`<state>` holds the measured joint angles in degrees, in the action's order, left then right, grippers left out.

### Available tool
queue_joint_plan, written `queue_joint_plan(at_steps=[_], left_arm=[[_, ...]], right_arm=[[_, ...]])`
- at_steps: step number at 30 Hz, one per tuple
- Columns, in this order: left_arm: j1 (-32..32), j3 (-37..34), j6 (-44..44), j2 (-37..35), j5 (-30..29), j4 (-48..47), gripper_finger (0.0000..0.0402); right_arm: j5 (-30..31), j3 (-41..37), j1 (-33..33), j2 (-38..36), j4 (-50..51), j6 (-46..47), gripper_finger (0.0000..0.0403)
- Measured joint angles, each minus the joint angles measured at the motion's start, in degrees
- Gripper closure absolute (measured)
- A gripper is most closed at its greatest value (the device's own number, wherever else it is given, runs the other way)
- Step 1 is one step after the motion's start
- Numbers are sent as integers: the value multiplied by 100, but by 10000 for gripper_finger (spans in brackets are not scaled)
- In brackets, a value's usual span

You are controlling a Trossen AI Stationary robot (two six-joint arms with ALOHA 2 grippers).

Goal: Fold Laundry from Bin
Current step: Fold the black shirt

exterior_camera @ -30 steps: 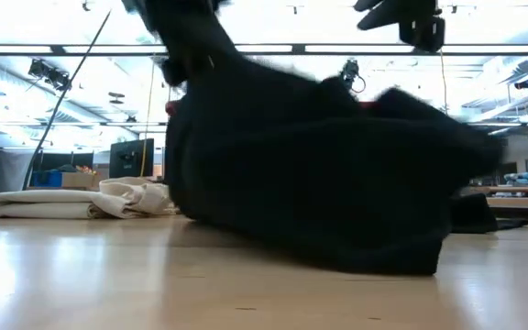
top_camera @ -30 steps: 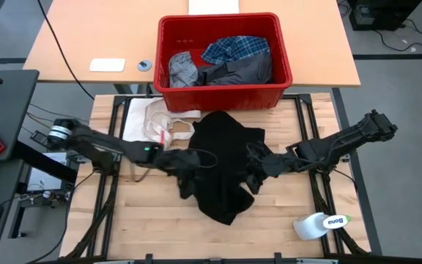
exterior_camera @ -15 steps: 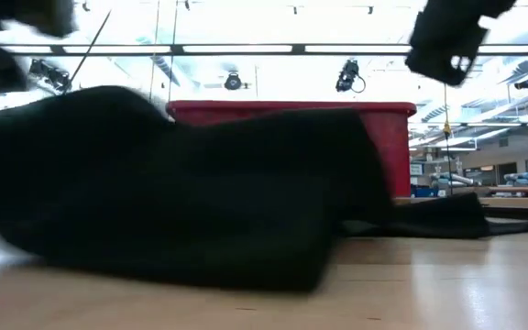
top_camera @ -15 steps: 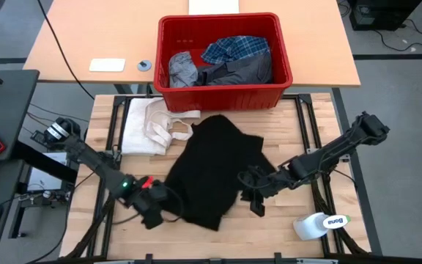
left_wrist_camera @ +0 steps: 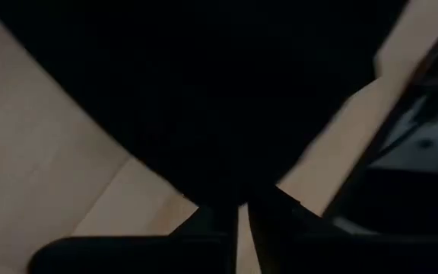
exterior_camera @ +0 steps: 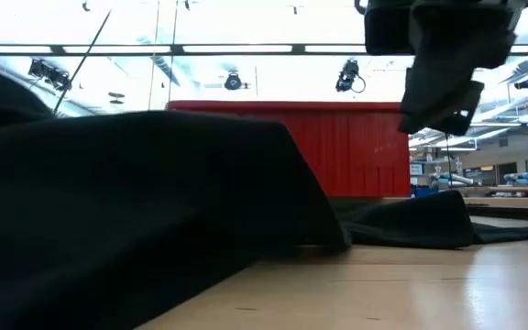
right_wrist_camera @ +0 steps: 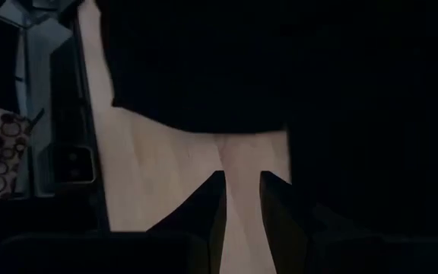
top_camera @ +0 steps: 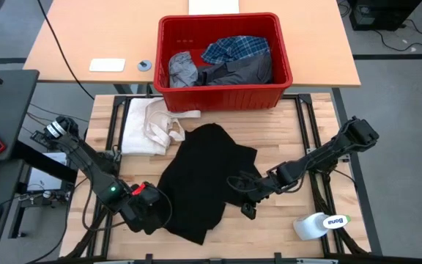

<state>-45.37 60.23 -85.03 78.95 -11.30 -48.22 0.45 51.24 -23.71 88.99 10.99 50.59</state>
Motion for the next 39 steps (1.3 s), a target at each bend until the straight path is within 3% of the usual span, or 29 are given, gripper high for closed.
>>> queue_joint_plan(at_steps=[4, 8, 12, 18, 22, 24, 28, 34, 39], left_arm=[[105, 262, -44, -4, -69, -16, 314], [293, 476, 87, -4, -438, 88, 253], [873, 494, 944, 131, -941, 737, 211], [2240, 491, 2761, 1078, -252, 2954, 214], [2771, 496, 3585, 1878, 53, 4498, 227], [2932, 641, 3927, 2305, 163, 4765, 233], [3036, 1359, 5015, 3147, 475, 4747, 243], [3031, 2872, 6585, 4312, 517, 3879, 244], [3043, 3836, 7710, 4882, 399, 3122, 235]], right_arm=[[-83, 0, 174, -141, 143, -249, 303], [-159, 2, 375, -514, 973, -451, 287], [113, 0, 580, -1032, 1973, -468, 269], [556, 0, 752, -2008, 2804, -399, 258], [909, 0, 718, -2627, 2889, -77, 258], [1204, 0, 638, -2891, 2905, 132, 258], [1772, 0, 406, -3286, 2783, 521, 258], [1764, 0, -2, -3273, 2916, 829, 259], [1955, 0, -329, -3091, 3040, 1116, 259]])
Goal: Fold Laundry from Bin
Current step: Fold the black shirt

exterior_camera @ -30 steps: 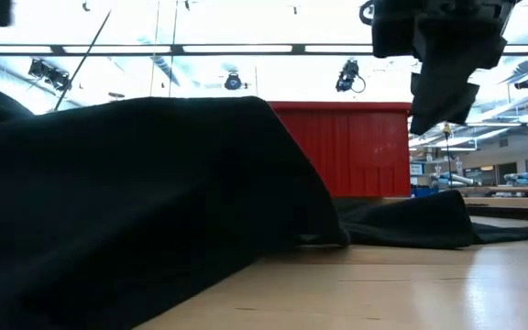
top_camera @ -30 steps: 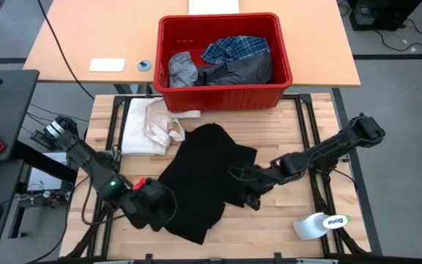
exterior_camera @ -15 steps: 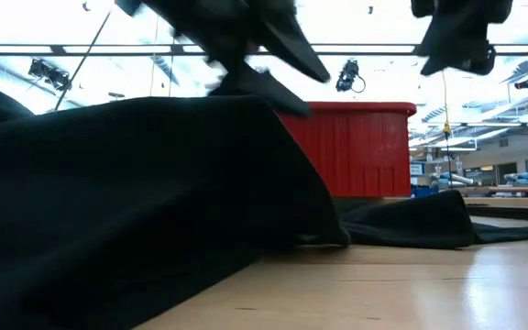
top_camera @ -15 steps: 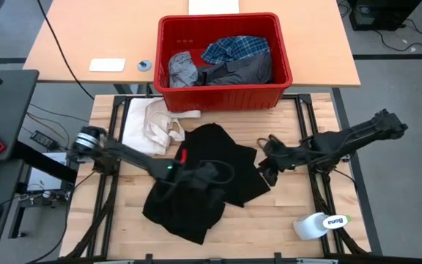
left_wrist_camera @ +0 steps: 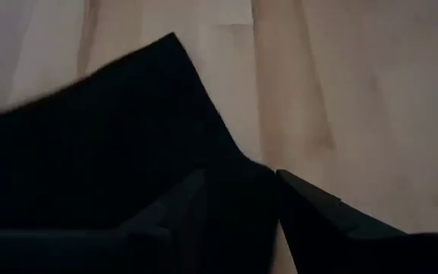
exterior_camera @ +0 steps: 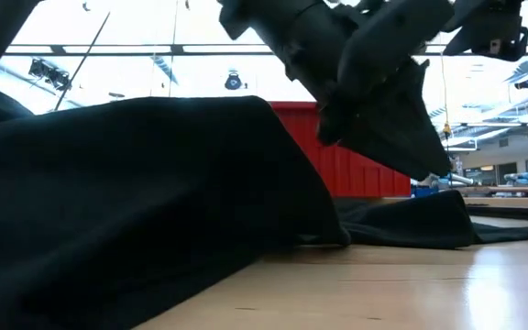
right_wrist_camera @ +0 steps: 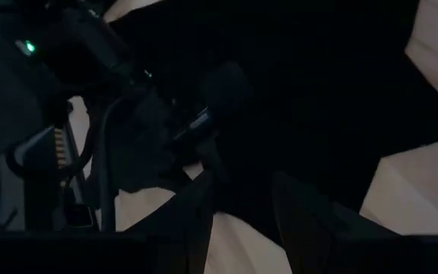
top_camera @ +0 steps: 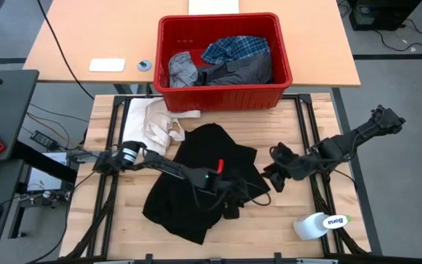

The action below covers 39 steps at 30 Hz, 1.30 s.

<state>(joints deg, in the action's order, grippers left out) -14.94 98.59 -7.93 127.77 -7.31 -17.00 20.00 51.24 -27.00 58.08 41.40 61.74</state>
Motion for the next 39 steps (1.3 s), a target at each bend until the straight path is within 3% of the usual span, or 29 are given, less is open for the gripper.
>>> queue_joint_plan(at_steps=[9, 19, 22, 25, 27, 30, 33, 39], left_arm=[[-2, 159, 1425, 76, 33, -276, 221], [129, 40, 1613, 349, 464, 41, 227], [129, 30, 1632, 382, 487, 237, 268], [140, 40, 1470, 371, 494, 398, 357], [188, 43, 962, 323, 646, 341, 386], [304, 43, 366, -7, 1176, 188, 393], [337, 51, 74, -615, 1299, -142, 395], [228, 61, 74, -2103, 186, -1173, 396]], right_arm=[[808, 0, -423, 31, 40, 525, 259], [1341, 0, -601, 31, -28, 803, 259], [1342, 0, -603, 30, -20, 866, 259], [1342, 0, -605, 29, -17, 875, 259], [1343, 0, -605, 29, 13, 873, 259], [1336, 0, -605, 18, 93, 875, 259], [1346, 0, -605, -30, 83, 786, 259], [1583, 0, -605, -65, 73, 548, 259]])
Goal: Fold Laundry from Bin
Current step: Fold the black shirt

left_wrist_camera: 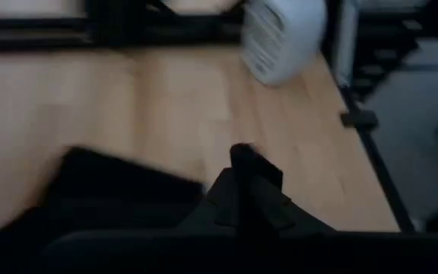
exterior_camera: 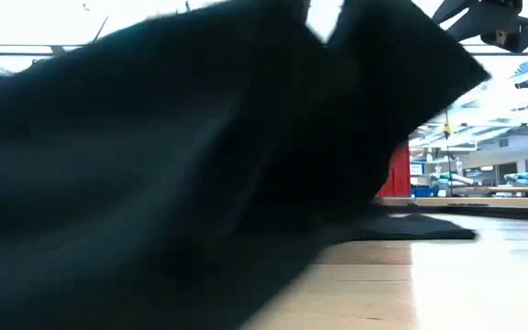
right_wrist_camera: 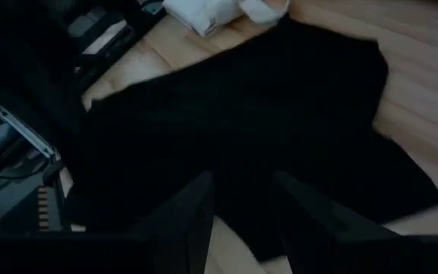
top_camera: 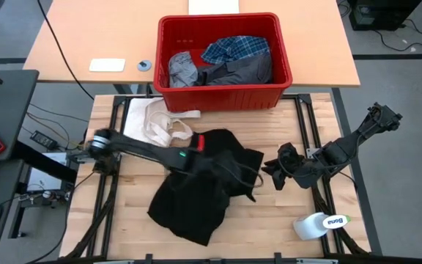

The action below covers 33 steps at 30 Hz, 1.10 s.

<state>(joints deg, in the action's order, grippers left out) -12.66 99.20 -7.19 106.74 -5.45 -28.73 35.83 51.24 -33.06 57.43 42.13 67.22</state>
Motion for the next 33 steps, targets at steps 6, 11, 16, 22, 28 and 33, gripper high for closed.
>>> queue_joint_plan(at_steps=[6, 11, 16, 22, 28, 33], left_arm=[[-224, -4, -1165, -1347, -1671, -1955, 396], [-713, 0, -2366, -2250, -3273, -3356, 396], [-1229, -1, -4192, -2708, -3980, -4806, 396], [-1917, -3, -5727, -2857, -3987, -6072, 396], [-2302, -33, -6051, -2960, -3961, -6124, 396], [-2508, -33, -6045, -3143, -3718, -6114, 395]], right_arm=[[-117, 0, 2, 141, 6, -37, 259], [-290, 0, 157, 603, 60, -55, 259], [-848, 0, 586, 1446, -127, -502, 259], [-970, 0, 1169, 2548, -365, -1132, 259], [-1935, -4, 2143, 3073, -1129, -2341, 246], [-2378, -4, 2911, 3160, -2426, -3537, 234]])
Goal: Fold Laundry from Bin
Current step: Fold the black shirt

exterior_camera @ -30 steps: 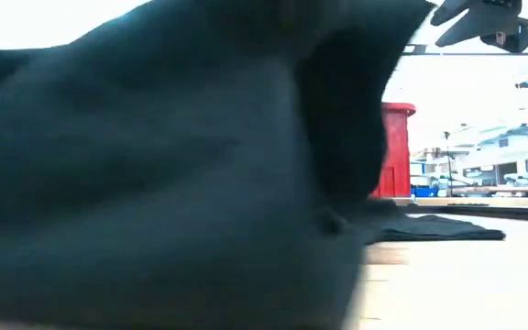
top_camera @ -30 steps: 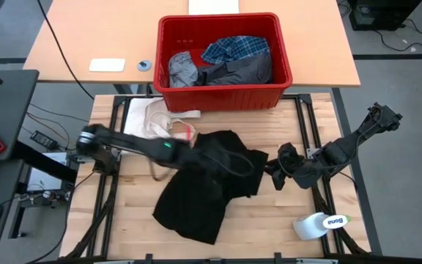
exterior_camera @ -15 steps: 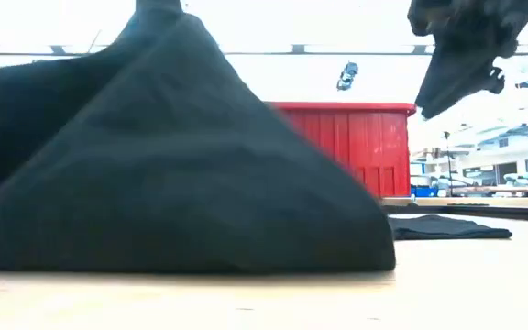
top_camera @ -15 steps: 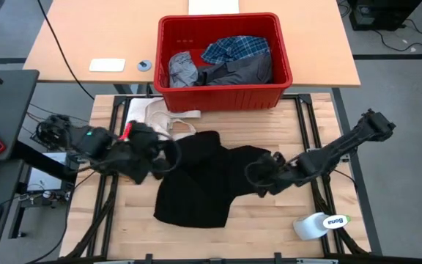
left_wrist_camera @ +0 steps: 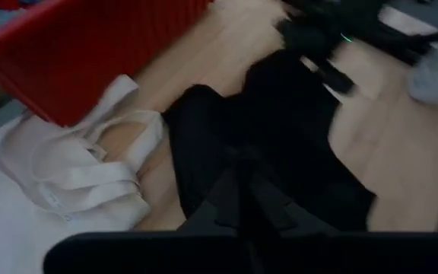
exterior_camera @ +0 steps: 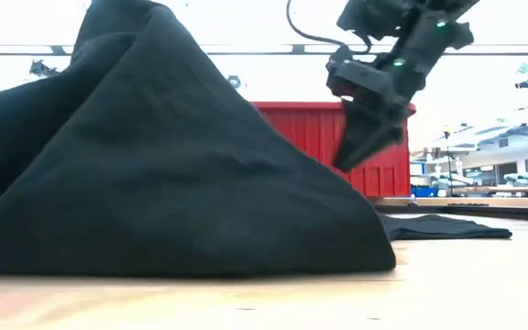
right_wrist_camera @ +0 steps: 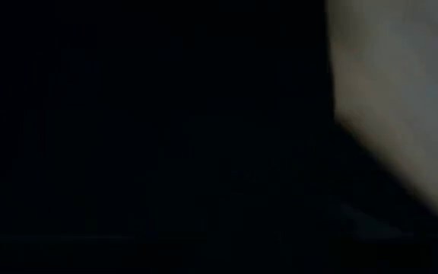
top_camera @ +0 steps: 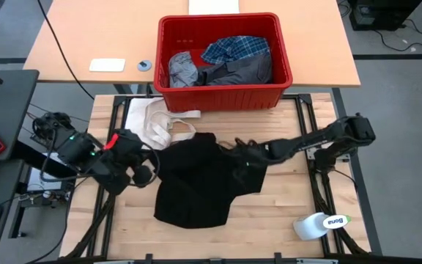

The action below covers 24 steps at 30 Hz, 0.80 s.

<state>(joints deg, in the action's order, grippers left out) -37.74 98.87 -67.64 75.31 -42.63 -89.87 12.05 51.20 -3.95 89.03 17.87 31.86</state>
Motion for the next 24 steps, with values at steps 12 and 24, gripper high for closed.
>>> queue_joint_plan(at_steps=[12, 24], left_arm=[[-713, 0, -428, -108, 3562, -17, 389], [-933, 2, -1181, -79, 3125, 348, 263]], right_arm=[[-1712, 8, 1500, 711, -901, -1542, 199], [-1662, 26, 1495, 1431, -974, -1767, 233]])
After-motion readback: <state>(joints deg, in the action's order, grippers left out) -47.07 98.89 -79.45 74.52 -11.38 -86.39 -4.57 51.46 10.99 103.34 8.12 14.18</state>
